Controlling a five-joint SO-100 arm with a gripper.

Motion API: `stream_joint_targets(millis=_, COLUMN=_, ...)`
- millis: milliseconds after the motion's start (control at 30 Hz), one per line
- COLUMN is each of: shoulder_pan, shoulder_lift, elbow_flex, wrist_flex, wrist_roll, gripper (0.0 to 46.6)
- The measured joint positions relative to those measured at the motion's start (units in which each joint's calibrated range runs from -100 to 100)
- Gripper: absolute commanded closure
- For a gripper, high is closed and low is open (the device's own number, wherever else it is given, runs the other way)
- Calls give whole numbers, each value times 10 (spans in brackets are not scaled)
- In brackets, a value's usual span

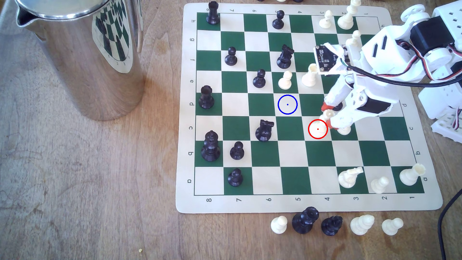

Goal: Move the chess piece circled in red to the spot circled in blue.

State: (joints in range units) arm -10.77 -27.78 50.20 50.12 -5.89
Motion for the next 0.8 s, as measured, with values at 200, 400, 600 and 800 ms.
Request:
stream_joint_targets(millis=200, shoulder_pan=4, shoulder_lift=0, elbow_flex=-23, wrist_flex=13, wrist_roll=0, gripper=464)
stream_joint_targets(millis=400, shoulder_pan=14, shoulder_lift=-5, elbow_flex=-98, wrist_flex=74, wrist_roll=0, gripper=464)
stream_joint_targets(millis=600, shoulder_pan=39, shoulder_lift=-5, elbow_flex=-152, wrist_flex=92, wrist_roll=0, gripper=464)
stream_joint_targets(millis=800, shoulder_pan=68, shoulder_lift=37, elbow_flex=-174, wrist_flex=78, wrist_roll=-6, gripper=464)
